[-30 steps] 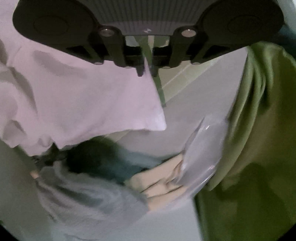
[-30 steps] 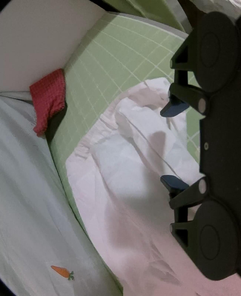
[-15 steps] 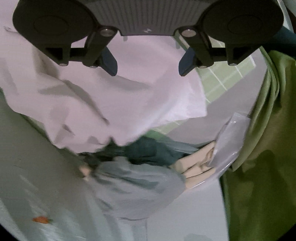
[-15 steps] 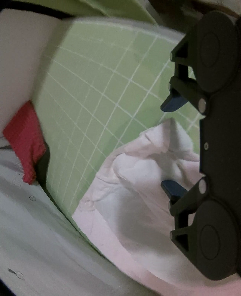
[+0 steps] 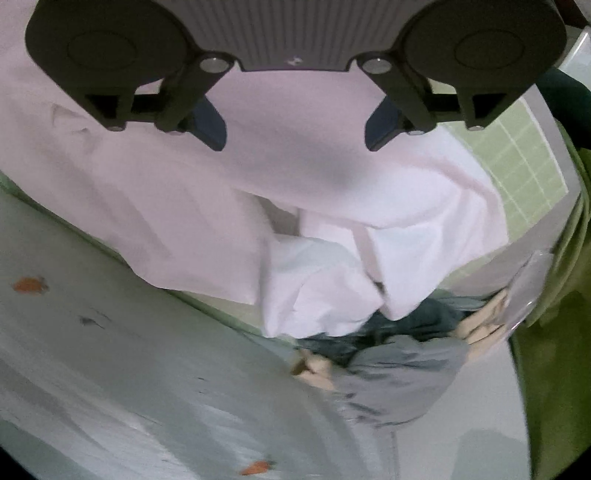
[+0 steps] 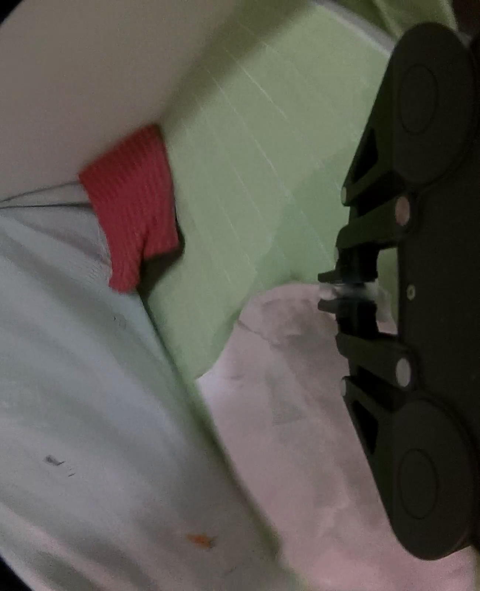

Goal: Fold clothes

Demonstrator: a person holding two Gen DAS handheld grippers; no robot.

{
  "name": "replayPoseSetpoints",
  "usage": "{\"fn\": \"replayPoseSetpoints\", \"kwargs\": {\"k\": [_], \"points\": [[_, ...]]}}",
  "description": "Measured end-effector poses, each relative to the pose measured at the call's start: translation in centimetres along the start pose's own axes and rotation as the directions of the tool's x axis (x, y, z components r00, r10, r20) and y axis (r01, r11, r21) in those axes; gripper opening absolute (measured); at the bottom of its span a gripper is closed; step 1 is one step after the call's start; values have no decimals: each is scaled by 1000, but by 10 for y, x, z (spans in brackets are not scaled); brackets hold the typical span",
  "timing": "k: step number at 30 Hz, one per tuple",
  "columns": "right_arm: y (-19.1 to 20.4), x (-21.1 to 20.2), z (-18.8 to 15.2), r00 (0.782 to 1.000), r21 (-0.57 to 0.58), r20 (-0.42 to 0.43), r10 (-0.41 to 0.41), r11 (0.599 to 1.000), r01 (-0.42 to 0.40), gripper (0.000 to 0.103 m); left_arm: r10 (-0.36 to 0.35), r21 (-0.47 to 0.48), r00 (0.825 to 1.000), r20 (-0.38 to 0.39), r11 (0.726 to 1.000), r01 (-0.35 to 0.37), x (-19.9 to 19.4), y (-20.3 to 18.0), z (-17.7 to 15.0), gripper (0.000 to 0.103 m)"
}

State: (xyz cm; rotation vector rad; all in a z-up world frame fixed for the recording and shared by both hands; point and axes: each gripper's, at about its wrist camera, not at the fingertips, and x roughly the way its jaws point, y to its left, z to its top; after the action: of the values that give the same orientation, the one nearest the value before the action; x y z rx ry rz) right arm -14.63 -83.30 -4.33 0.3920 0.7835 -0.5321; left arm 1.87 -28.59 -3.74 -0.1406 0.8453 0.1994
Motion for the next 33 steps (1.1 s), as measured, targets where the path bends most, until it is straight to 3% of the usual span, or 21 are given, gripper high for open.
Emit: {"fn": "replayPoseSetpoints", "kwargs": {"k": [2,4,6,8,11,14,17,20,25,27,29,30,31,33], "points": [[-18,10,-5,997,-42,-40,-71,997,69,8,-1,17,1000,-27,1000,2,0,-12,-10,85],[-36,26,-8,987,-20,-130,-91,996,89,10,6,27,998,-63,1000,-5,1,-20,-18,85],[-41,29,-4,987,-28,-132,-92,996,89,18,12,35,996,-92,999,-8,3,-26,-24,85],[-39,28,7,991,-57,-87,-100,994,96,37,18,41,993,-119,999,-13,7,-29,-29,86],[-20,29,31,999,-58,2,-44,997,44,60,36,32,984,-172,999,-31,20,-32,-27,87],[1,51,61,999,-72,26,42,997,-40,71,53,25,973,-225,999,-49,38,-35,-20,87],[27,90,90,995,-134,22,99,986,-96,80,69,15,962,-263,998,-67,56,-40,-15,88],[58,139,118,993,-168,-5,118,979,-117,82,68,-6,951,-303,997,-73,74,-46,-9,88],[72,209,153,987,-84,-103,125,987,-134,82,87,-7,934,-348,995,-96,96,-54,-5,91],[74,231,161,972,-48,-168,165,983,-175,78,92,-19,933,-348,994,-105,97,-53,-7,95],[78,238,165,958,-57,-205,202,974,-218,55,97,-31,933,-348,993,-114,99,-51,-9,98],[81,239,166,952,-76,-221,214,969,-235,40,99,-37,932,-348,992,-119,99,-51,-10,98],[87,238,168,948,-114,-237,213,963,-245,7,101,-43,932,-348,991,-124,100,-50,-11,99],[95,232,175,945,-169,-222,239,946,-278,6,104,-58,931,-349,990,-132,101,-48,-12,101]]}}
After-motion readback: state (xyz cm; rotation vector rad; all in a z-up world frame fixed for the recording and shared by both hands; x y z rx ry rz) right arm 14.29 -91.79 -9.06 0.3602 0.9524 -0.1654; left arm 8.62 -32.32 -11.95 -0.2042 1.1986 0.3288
